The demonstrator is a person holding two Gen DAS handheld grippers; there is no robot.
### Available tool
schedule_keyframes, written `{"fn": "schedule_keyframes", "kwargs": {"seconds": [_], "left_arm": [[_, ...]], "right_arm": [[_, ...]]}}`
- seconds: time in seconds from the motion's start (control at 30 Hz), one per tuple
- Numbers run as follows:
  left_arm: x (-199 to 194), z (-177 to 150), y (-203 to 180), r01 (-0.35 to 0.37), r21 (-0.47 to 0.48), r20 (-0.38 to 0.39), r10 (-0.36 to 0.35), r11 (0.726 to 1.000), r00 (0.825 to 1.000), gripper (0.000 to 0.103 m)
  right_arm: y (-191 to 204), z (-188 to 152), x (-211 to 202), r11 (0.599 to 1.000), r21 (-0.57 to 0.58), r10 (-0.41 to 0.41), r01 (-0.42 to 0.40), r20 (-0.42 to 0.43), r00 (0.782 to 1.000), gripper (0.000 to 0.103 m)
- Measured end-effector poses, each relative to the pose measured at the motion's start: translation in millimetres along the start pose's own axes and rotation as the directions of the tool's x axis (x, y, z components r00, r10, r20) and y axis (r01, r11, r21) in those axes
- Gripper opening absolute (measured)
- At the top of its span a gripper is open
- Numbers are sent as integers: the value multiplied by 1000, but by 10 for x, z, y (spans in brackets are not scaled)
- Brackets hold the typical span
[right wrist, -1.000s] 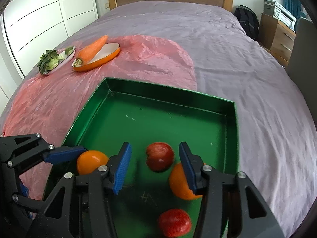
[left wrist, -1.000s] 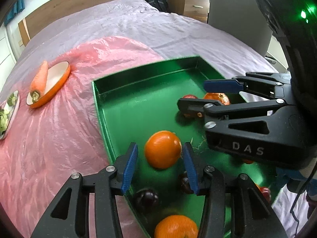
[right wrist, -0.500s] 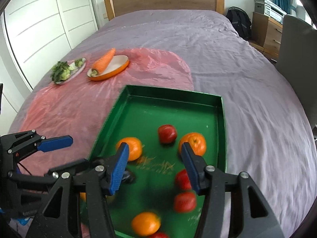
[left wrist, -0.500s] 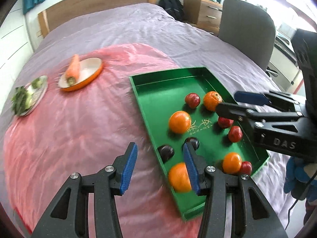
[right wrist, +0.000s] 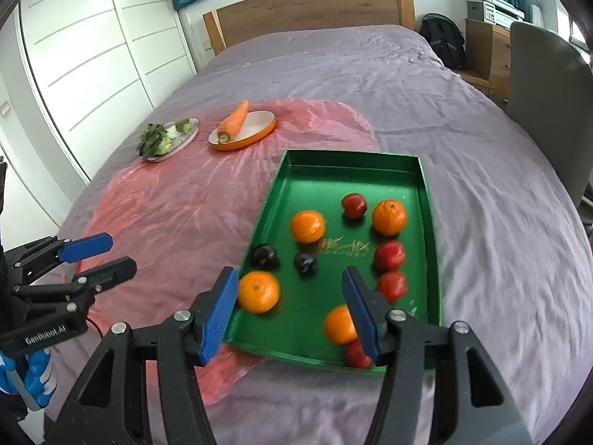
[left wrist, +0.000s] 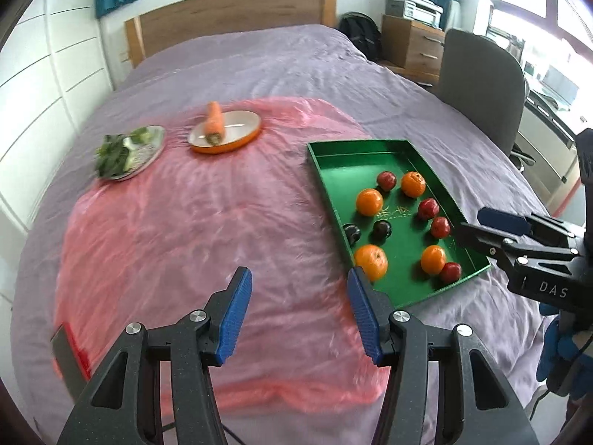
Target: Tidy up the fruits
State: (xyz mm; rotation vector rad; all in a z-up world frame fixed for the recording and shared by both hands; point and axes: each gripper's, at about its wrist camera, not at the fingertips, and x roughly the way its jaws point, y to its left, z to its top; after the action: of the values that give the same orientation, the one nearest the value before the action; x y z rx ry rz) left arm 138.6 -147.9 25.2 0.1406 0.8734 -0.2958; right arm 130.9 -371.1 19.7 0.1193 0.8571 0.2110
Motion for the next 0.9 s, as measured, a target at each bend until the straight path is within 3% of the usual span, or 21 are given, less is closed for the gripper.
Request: {"fn": "schedule_keyframes", "kwargs": {"seconds": [0.4, 0.47, 0.9], "left_arm": [[-708, -570, 327, -72, -56, 54, 75, 996, 996, 49], [-795, -656, 373, -87, -55, 65, 91, 995, 994, 53], [-1030, -1075, 673, -86, -88, 88, 94, 992, 992, 63]], "right_arm": [[499, -443, -355, 999, -2, 54, -54, 16, 998, 103], [594, -511, -409, 999, -2, 52, -52, 20, 998, 103], [1208, -758, -764, 997, -61, -43, 49, 102, 994, 103]]}}
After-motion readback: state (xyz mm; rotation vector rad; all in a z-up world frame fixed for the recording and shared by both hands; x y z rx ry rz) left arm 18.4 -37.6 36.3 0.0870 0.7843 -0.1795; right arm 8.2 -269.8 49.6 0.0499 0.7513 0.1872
